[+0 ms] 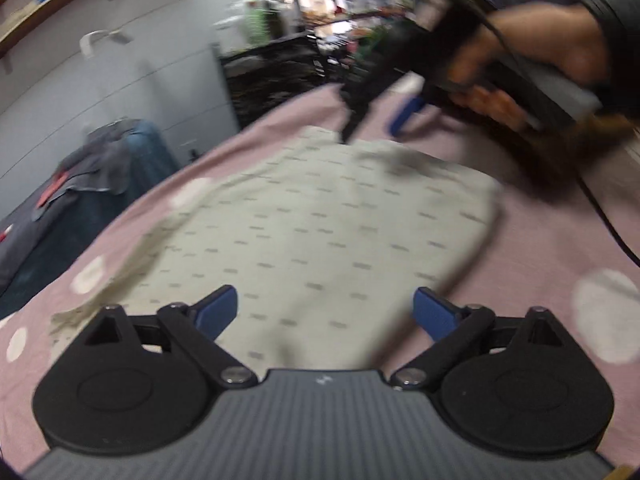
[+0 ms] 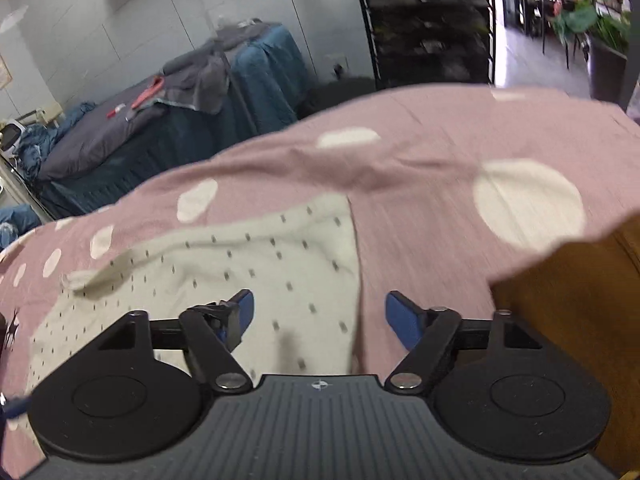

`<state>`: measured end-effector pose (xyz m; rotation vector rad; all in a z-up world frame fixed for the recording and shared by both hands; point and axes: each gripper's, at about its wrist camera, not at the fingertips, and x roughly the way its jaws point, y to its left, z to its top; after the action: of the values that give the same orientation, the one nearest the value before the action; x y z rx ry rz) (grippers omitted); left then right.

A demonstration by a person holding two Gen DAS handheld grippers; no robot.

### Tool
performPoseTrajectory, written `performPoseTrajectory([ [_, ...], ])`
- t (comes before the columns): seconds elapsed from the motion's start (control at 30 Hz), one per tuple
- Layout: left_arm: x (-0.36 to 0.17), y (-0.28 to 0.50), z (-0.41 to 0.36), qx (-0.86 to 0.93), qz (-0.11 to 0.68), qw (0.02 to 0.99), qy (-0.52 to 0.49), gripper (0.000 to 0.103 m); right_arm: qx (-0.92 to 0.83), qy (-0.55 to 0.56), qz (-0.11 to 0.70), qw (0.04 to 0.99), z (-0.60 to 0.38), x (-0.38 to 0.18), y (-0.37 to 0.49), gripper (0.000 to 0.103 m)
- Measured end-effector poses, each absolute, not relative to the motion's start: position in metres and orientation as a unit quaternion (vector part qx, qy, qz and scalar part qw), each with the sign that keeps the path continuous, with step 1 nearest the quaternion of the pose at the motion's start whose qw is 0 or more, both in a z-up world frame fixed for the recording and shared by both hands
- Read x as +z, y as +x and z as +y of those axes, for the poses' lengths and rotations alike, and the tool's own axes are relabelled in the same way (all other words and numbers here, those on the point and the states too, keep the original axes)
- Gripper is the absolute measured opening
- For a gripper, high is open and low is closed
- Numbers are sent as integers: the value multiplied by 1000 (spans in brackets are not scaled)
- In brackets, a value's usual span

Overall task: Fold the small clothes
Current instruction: 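Move both open grippers to the edge of the folded shirt, then grasp the folded shirt edge with the left gripper while the right gripper grasps beside it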

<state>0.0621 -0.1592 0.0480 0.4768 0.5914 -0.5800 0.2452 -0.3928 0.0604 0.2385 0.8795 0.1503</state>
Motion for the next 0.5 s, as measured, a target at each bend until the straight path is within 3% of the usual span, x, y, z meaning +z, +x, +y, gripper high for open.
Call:
performPoseTrajectory([
  [0.17, 25, 46, -201, -269, 274, 868, 314, 58, 102, 142, 440, 881, -397, 67, 218, 103],
  [0.4, 10, 54, -269, -265, 182, 842, 434, 55, 109, 146, 438, 880, -407, 67, 207, 103],
  [0.5, 11, 72, -287, -266, 193, 848, 416, 43, 112, 143, 445, 877, -406, 65, 211, 103],
])
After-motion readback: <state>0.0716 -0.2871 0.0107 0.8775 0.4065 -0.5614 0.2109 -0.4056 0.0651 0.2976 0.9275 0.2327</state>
